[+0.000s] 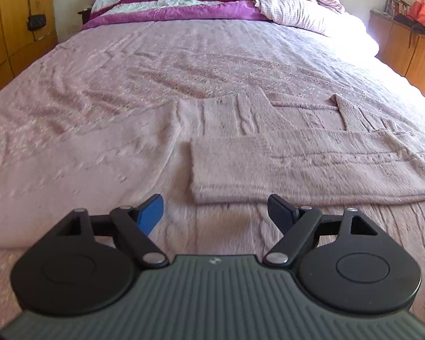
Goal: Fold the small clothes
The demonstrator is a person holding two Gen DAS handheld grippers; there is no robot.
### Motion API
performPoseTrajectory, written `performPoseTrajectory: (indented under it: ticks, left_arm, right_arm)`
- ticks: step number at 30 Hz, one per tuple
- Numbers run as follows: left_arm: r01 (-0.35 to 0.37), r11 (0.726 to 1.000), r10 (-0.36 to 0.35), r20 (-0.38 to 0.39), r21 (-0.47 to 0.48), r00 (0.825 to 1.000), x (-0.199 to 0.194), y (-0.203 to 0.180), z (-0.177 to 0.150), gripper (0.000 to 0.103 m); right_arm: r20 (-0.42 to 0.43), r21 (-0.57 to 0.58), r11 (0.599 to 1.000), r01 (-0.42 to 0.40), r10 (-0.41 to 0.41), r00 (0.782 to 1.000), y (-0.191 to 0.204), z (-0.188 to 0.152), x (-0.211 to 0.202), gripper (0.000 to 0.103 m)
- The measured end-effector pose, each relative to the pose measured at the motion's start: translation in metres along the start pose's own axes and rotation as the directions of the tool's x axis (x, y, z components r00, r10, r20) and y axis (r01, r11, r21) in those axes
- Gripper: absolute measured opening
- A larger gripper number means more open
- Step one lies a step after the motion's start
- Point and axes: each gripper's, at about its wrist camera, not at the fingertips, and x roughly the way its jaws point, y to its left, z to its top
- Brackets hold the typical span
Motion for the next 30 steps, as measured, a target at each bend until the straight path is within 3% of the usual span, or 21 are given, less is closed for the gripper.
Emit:
performPoseTrajectory:
  ticks: [13,17,30]
  left_arm:
    - [-0.009,0.998,0.009,-0.003,-0.056,1.000,-0.062,0.028,-0.022,0.082]
    - [-0.065,0.995,0.067,0.015,-0.082,0.998,-0.069,0.043,-0.025,0.082]
    - [-0.095,0.960,0.105,0.023,-0.263,0.994,-0.074,0.115,-0.027,0.082]
  right_arm:
    - [-0.104,-0.237,0.969,-0.077,0.054,0.993,0.057,-0.052,-0.033,0.099]
    - [-0.130,-0.259,0.962,-0.081,0.048,0.990,0.066,-0.066,-0.031,0.100]
    - [-0.089,-0.335,0.942,-0.022,-0.008,0.996,0.073,-0.083,-0.029,0.103]
